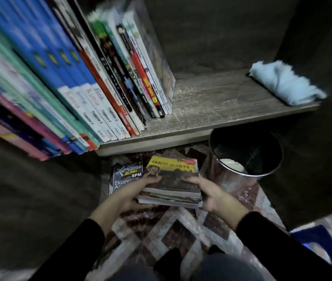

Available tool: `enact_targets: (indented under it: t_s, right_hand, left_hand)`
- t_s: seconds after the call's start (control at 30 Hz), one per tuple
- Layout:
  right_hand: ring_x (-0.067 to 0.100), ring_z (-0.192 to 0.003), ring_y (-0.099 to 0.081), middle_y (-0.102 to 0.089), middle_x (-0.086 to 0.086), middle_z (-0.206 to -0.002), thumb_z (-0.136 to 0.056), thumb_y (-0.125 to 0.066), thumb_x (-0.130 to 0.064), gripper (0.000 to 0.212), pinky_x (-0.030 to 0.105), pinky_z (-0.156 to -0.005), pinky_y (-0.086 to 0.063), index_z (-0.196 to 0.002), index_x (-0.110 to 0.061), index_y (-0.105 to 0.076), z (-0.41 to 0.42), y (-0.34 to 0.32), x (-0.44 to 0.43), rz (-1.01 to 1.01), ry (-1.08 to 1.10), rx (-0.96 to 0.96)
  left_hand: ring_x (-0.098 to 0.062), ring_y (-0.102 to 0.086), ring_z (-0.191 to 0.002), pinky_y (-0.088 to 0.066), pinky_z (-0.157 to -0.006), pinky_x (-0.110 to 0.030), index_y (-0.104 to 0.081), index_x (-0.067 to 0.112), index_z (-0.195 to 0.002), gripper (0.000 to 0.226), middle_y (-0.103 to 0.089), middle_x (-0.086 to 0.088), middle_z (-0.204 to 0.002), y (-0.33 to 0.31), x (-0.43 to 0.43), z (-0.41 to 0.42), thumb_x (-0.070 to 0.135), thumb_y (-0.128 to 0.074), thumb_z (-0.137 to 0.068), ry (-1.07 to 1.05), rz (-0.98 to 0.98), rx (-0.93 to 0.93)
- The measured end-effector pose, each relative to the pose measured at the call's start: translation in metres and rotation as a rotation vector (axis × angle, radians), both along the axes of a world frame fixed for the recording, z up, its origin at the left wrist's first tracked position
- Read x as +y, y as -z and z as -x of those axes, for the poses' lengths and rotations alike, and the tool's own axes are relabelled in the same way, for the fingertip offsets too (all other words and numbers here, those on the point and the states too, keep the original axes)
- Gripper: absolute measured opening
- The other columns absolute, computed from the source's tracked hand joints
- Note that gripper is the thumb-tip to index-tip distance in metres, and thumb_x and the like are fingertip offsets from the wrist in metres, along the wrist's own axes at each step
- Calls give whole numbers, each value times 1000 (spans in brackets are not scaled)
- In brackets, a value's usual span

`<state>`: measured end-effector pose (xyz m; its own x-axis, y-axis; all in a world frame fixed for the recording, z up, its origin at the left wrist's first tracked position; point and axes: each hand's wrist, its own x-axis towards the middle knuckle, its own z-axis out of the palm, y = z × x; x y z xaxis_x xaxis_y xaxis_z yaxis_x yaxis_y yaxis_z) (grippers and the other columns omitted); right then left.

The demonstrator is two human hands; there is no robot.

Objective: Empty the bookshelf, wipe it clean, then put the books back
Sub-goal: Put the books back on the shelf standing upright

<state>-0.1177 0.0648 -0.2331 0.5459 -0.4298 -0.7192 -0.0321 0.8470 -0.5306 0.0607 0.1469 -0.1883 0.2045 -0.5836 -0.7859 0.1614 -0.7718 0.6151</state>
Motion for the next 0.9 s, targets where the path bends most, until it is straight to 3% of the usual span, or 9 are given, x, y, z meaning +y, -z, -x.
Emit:
enact_targets:
  t_s: [0.13, 0.23, 0.3, 0.37, 0.5, 0.6, 0.77, 0.83, 0.9]
  right_hand:
    - [24, -49, -66, -70, 13, -65, -92, -55, -10, 11, 31, -42, -54, -85, -6, -62, 18, -59, 30, 54, 51, -5]
    - [24, -47, -66, -69, 13, -62, -92, -54, -8, 14, 33, -41, -54, -79, -7, -60, 37, -101, 52, 100, 109, -29]
    - [24, -47, -66, -69, 14, -63, -92, -54, -8, 11, 35, -40, -54, -83, -7, -60, 53, -131, 67, 124, 143, -47]
    - [25, -50, -67, -70, 15, -70, -91, -56, -8, 6, 37, -43, -55, -92, -5, -61, 70, -157, 80, 157, 165, -60]
    - [28, -61, -69, -71, 20, -92, -87, -61, -7, 18, 41, -52, -58, -103, -1, -65, 100, -193, 92, 250, 232, -77]
    - [31, -78, -67, -68, 24, -107, -84, -63, -6, 28, 45, -58, -57, -111, 1, -64, 113, -211, 85, 323, 296, -59]
    - [29, -78, -67, -65, 23, -114, -83, -65, -8, 38, 41, -66, -59, -120, 0, -61, 122, -221, 34, 462, 308, 4]
    - [28, -79, -67, -66, 22, -112, -82, -68, -10, 42, 41, -73, -57, -122, 1, -60, 124, -217, 7, 549, 272, 66]
    - [24, -72, -67, -71, 16, -98, -82, -71, -15, 35, 36, -68, -57, -114, -3, -64, 122, -208, -13, 646, 234, 207]
  left_hand:
    - [-17, -61, -72, -51, -76, -31, -67, 20, -96, 22, -67, -1, -78, -53, 26, 8, 38, -66, -83, 124, 73, 12]
    - [-14, -62, -61, -51, -60, -24, -68, 23, -92, 21, -69, 1, -74, -89, 41, 22, 41, -64, -82, 216, 144, -17]
    - [-14, -64, -57, -54, -59, -25, -68, 19, -92, 25, -70, -3, -76, -110, 49, 34, 42, -64, -83, 253, 175, -31]
    - [-15, -65, -53, -56, -57, -23, -69, 14, -92, 30, -70, -8, -77, -131, 55, 48, 42, -64, -83, 288, 214, -33]
    - [-14, -64, -49, -55, -51, -22, -68, 14, -87, 28, -69, -5, -67, -159, 58, 73, 41, -63, -82, 340, 320, -44]
    - [-13, -64, -48, -55, -47, -23, -65, 16, -85, 21, -67, -2, -63, -168, 46, 89, 37, -65, -81, 266, 400, 12]
    - [-14, -68, -57, -54, -49, -25, -68, 16, -93, 25, -71, 0, -72, -160, 15, 120, 39, -67, -83, 44, 530, 24]
    - [-19, -69, -68, -56, -53, -29, -69, 12, -98, 32, -73, -6, -84, -149, -1, 132, 39, -70, -81, -73, 556, 35]
    - [-23, -69, -73, -58, -55, -31, -68, 9, -97, 34, -71, -9, -87, -137, -17, 141, 39, -71, -80, -167, 553, 25]
